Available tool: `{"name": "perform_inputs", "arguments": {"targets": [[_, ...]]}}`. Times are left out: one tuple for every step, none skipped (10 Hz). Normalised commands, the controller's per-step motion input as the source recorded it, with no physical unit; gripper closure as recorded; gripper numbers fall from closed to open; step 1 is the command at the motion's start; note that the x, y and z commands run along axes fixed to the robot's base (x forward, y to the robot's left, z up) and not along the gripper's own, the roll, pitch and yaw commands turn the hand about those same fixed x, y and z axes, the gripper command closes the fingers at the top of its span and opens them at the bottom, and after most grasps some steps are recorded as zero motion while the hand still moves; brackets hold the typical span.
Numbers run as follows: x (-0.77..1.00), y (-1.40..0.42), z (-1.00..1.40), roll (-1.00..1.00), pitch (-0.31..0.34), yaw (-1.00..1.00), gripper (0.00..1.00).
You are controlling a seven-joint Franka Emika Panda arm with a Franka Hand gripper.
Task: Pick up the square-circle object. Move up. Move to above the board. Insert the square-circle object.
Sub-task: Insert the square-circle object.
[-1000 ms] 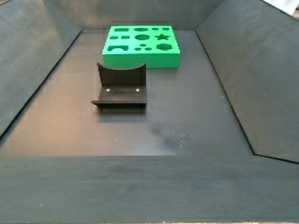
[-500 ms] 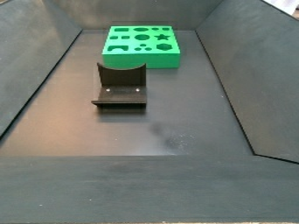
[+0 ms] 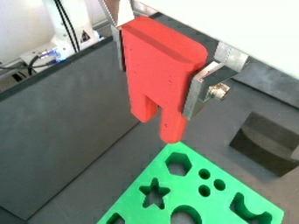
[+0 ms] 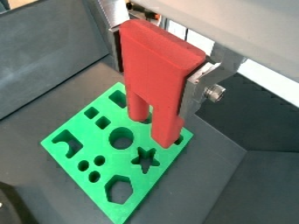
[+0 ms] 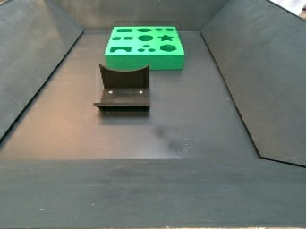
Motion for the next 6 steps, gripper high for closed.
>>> {"name": "perform_inputs", "arguments": {"targets": [[0.21, -0.35, -0.54, -0.05, -0.153, 0.01, 1.00], [0.60, -0.48, -0.72, -0.01, -0.136, 0.18, 1.00], [0.80, -0.40, -0.77, 0.00, -0.029, 0.15, 1.00], [0.87, -0.39, -0.67, 0.03, 0.000, 0.03, 1.00], [0.80, -0.45, -0.63, 0.18, 0.070, 0.03, 1.00], [0.53, -0.53, -0.71, 0.26, 0.010, 0.12, 1.00]]}}
